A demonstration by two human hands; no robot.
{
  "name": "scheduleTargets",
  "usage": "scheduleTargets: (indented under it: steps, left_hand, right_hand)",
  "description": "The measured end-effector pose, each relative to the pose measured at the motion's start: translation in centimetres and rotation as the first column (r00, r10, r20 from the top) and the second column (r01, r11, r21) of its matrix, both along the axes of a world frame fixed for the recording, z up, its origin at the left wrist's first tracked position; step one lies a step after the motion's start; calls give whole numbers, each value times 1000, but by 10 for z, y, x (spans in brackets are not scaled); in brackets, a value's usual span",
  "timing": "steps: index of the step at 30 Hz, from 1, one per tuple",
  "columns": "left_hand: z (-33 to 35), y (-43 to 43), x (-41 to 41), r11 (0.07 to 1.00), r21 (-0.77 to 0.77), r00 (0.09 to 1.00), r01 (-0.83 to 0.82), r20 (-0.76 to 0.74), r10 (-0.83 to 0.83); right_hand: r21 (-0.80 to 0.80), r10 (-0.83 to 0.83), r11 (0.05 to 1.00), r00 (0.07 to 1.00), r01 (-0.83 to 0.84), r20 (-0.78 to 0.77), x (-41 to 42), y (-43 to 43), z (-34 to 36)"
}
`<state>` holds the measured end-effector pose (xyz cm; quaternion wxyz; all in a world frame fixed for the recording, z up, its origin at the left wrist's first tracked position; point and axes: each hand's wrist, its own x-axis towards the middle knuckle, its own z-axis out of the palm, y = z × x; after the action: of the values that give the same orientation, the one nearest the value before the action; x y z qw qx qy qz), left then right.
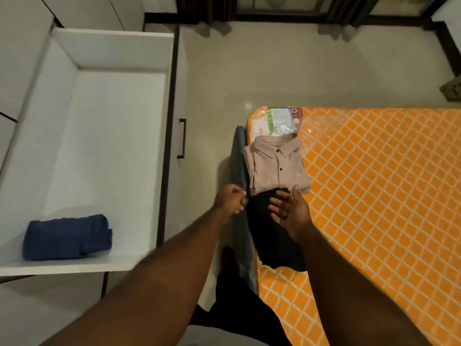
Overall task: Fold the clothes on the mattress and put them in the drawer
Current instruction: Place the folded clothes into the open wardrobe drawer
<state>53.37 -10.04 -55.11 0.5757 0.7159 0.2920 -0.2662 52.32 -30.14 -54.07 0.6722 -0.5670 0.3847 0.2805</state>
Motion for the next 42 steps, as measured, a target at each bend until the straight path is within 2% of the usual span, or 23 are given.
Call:
scheduleTargets:
  steps: [4,7,9,12,16,18,19,21,24,27,30,32,34,39,40,42]
  left_hand:
    - [-61,-38,-34,984,-15,947,177,-269,-174]
    - [-102,-71,-50,985,-53,894,163,-415,-170]
    - [-123,-92,-54,993,-91,879,78,-464,-111]
    - [-146,-117,-54,978,-157,853,-136,-520,35]
    - [-246,-131,-68,960,-97,850,-261,-494,181]
    - [-259,-134,-70,941,-89,835,-327,-493,244]
    - [-256,-136,-70,927,-102,825,-360,-498,266]
    - [-197,-142,-62,907,-137,816,-399,-504,283]
    - [-121,-154,-49,864,-270,834,-426,-487,259]
    - [-102,-163,-49,849,-288,843,-442,-456,284]
    - [-95,-162,-51,794,-395,857,-462,-430,285]
    - [-89,-156,-49,788,-433,866,-437,-440,239]
    - [-80,-145,-46,801,-449,872,-395,-458,172]
    - [-40,-105,-34,761,-577,894,-297,-448,10]
    - [-32,-96,-33,749,-595,895,-290,-446,-8]
    - [-15,-74,-31,725,-631,902,-275,-431,-34]
  right_hand:
    - [-155,62,985,996,-72,-67,-17,-42,-36]
    - [-211,142,965,988,-153,-68,-21,-63,-57]
    - [-195,168,965,984,-177,-66,-20,-69,-65]
    - [-183,190,964,981,-194,-40,-16,-79,-79]
    - [-199,230,951,971,-237,-58,-9,-86,-93]
    - [-184,271,943,961,-278,-64,-6,-87,-92]
    - [-182,279,941,958,-286,-61,-6,-89,-89]
    - [-161,307,937,951,-309,-35,-7,-88,-82]
    - [-209,367,913,929,-351,40,-14,-97,-86]
    - [-249,353,912,932,-326,75,-17,-101,-80]
    - [-368,373,879,918,-304,133,-21,-96,-66]
    - [-513,434,803,888,-304,151,-22,-97,-60]
    - [-666,493,684,861,-297,123,-19,-99,-49]
    - [-827,549,520,825,-211,134,1,-93,-14]
    - [-838,557,507,818,-201,140,6,-88,-8]
    - [-767,540,595,826,-241,159,17,-72,8]
